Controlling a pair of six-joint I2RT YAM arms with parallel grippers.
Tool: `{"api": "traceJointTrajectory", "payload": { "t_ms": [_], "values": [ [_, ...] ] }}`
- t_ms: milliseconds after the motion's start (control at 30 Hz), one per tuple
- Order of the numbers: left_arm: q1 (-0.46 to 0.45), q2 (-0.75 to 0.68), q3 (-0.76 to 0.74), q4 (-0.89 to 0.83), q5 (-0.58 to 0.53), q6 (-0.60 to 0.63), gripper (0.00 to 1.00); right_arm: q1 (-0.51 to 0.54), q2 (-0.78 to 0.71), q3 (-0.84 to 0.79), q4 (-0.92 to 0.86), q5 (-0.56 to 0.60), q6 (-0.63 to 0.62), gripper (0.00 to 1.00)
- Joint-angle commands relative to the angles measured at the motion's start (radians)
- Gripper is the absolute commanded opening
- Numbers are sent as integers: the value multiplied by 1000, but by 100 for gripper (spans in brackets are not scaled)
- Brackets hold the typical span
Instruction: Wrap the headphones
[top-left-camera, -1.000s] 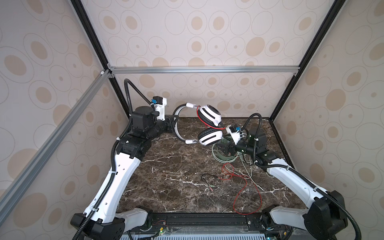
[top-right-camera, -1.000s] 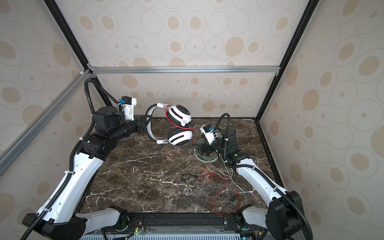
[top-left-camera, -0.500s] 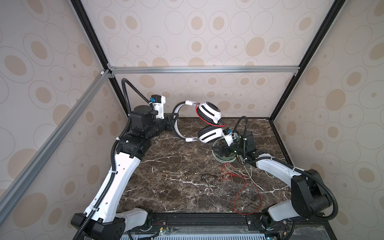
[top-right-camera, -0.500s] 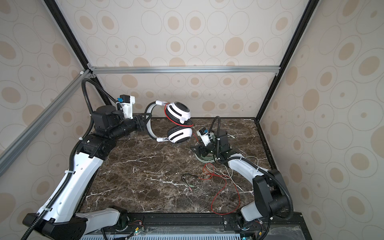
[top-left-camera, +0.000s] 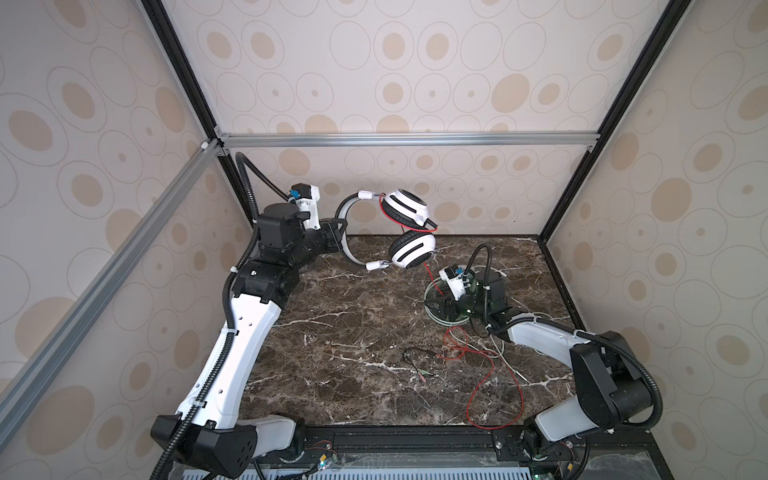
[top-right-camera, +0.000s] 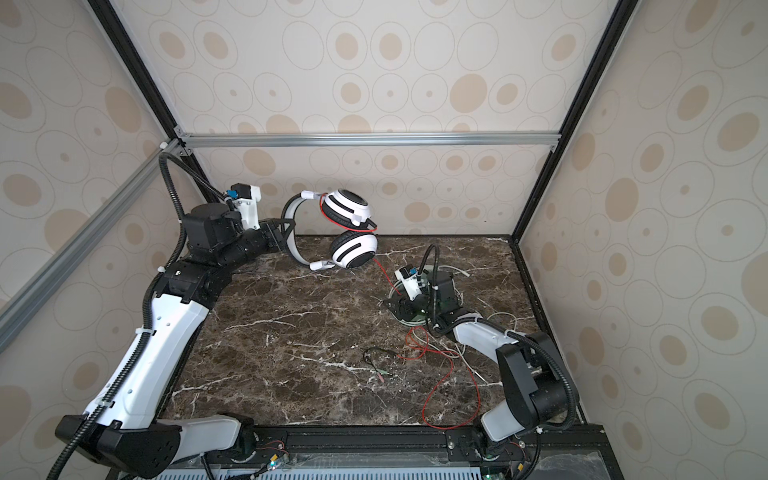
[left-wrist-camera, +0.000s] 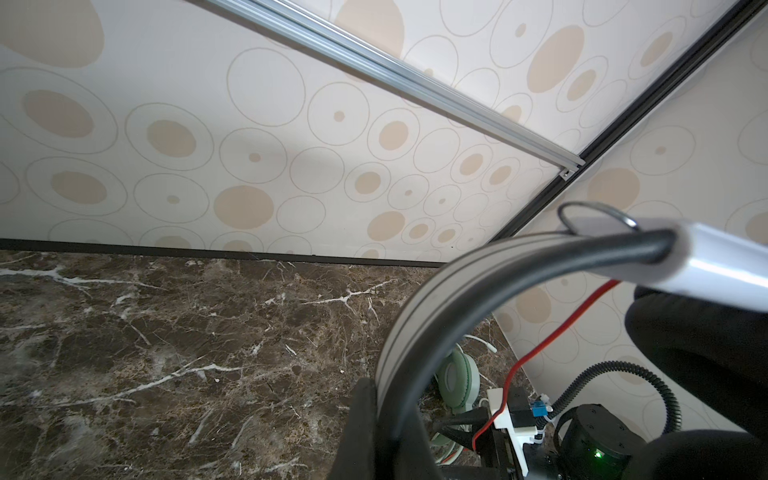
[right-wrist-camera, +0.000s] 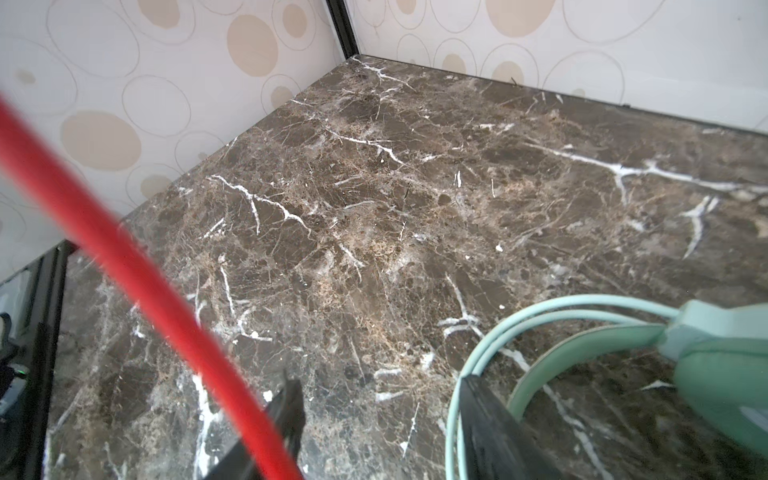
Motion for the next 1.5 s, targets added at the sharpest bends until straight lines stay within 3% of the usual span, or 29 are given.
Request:
{"api": "traceJointTrajectory", "payload": {
  "t_ms": [0,167,333,500,733,1000,1267,1467],
  "values": [
    [16,-23,61,66,15,-77,0,-1,27,-19,52,8,33,49],
    [34,-36,47,80,-18,-106,0,-2,50,-20,56,21,41,34],
    [52,-50,-4,128,-107,-171,0,18,13,-30,17,53,46,11],
    [58,-43,-51,153,-202,-216,0,94,-69,-39,-92,156,7,2],
    [70,-19,-103,174,-304,-221,0,235,-197,-26,-255,304,-39,0],
    [70,7,-167,170,-462,-88,0,368,-265,112,-524,384,-184,0],
    [70,11,-261,167,-568,47,0,469,-219,355,-750,399,-325,0],
    [64,9,-349,193,-571,121,0,516,-155,508,-818,392,-372,0]
  ]
}}
